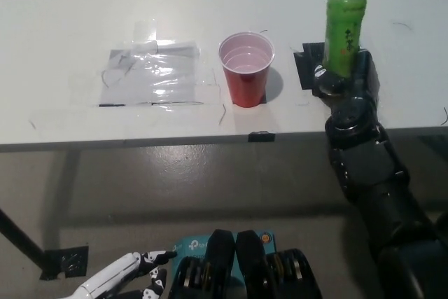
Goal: The robot uses its right hand to pick up a bottle kept in the middle of the desk and tilt it into a cup kept next to it to pour water out
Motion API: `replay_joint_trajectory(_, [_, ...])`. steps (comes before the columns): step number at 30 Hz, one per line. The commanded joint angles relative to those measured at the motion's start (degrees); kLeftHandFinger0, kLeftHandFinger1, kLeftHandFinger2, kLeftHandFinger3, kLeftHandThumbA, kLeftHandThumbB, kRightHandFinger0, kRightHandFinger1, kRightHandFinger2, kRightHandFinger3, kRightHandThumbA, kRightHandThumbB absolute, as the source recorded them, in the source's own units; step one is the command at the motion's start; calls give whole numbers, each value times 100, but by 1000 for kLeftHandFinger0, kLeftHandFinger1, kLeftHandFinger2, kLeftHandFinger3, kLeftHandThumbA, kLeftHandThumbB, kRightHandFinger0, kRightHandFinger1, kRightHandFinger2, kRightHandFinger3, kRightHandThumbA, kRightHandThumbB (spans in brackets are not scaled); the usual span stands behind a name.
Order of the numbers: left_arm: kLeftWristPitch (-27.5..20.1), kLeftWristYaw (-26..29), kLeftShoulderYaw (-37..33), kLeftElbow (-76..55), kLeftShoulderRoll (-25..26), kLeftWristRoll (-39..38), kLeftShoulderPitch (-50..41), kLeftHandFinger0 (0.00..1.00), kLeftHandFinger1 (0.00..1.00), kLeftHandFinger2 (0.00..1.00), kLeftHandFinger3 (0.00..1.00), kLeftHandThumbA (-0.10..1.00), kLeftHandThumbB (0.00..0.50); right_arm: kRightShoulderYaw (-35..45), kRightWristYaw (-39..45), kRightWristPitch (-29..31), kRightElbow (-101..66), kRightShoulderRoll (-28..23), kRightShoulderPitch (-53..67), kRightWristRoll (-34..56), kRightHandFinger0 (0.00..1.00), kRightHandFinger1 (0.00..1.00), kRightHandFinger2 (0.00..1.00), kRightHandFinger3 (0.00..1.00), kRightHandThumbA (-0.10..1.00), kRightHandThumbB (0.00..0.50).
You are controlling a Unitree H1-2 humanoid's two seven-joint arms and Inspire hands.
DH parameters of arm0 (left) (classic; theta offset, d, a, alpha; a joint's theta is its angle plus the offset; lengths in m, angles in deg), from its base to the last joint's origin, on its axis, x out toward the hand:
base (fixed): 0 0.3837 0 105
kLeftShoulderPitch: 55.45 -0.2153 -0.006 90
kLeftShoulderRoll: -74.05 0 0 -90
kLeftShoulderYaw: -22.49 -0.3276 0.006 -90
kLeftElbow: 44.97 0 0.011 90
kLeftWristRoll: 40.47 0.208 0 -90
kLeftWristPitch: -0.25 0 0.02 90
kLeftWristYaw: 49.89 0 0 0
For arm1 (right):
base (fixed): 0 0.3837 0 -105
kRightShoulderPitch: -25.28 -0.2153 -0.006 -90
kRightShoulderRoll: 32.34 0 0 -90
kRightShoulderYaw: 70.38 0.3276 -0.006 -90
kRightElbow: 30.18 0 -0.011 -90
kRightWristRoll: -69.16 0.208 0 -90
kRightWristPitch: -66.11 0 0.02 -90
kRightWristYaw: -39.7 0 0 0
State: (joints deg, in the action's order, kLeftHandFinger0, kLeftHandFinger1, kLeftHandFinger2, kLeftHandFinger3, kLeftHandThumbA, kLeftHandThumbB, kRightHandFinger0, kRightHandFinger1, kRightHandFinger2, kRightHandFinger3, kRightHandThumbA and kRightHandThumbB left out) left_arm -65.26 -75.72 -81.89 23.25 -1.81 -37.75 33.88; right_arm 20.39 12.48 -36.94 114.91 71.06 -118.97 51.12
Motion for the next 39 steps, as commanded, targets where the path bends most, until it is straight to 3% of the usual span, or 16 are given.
replay_joint_trajectory(1, [-86,-45,35,-158,114,50,-49,997,1000,1000,1000,946,309,-512,-319,760,-342,-355,-215,-536,0,0,0,432,-31,0])
replay_joint_trajectory(6, [-149,-67,34,-175,144,82,-59,1000,1000,1000,1000,941,270,-1246,-16,826,-633,-770,-134,-858,0,0,0,415,-5,0])
replay_joint_trajectory(8, [-137,-138,28,-158,188,57,37,1000,1000,1000,1000,954,287,-1699,57,1059,-721,-1079,-121,-1184,0,0,0,407,-44,0])
replay_joint_trajectory(13, [33,-143,5,-236,200,129,38,1000,1000,1000,1000,965,314,-2333,206,1380,-939,-1552,-85,-1494,0,0,0,399,1,0])
replay_joint_trajectory(14, [-4,-142,10,-207,181,120,35,1000,1000,1000,1000,957,305,-2579,238,1476,-1133,-1819,-33,-1749,0,0,0,405,47,26])
replay_joint_trajectory(18, [21,-158,-9,-212,185,158,48,1000,1000,1000,1000,963,319,-2753,266,1614,-1255,-2083,24,-1791,0,0,0,421,12,52])
replay_joint_trajectory(20, [-8,-162,-6,-201,180,156,43,1000,1000,1000,1000,971,327,-2771,284,1601,-1293,-2197,83,-1839,0,0,0,405,-6,24])
replay_joint_trajectory(23, [-55,-222,33,-198,270,160,91,1000,1000,1000,1000,967,304,-2809,182,1663,-1203,-2210,114,-1925,0,0,0,399,-41,3])
replay_joint_trajectory(30, [-8,-235,23,-180,267,135,114,1000,1000,1000,1000,967,319,-2895,133,1738,-1148,-2160,142,-2155,0,0,0,416,-48,51])
replay_joint_trajectory(32, [-77,-223,18,-152,269,160,134,1000,1000,1000,1000,968,316,-2878,147,1762,-1140,-2146,148,-2168,0,0,0,416,-46,42])
replay_joint_trajectory(39, [-28,-267,15,-190,307,123,183,1000,1000,1000,1000,975,318,-2919,429,1523,-1184,-1998,85,-2322,0,0,14,447,57,10])
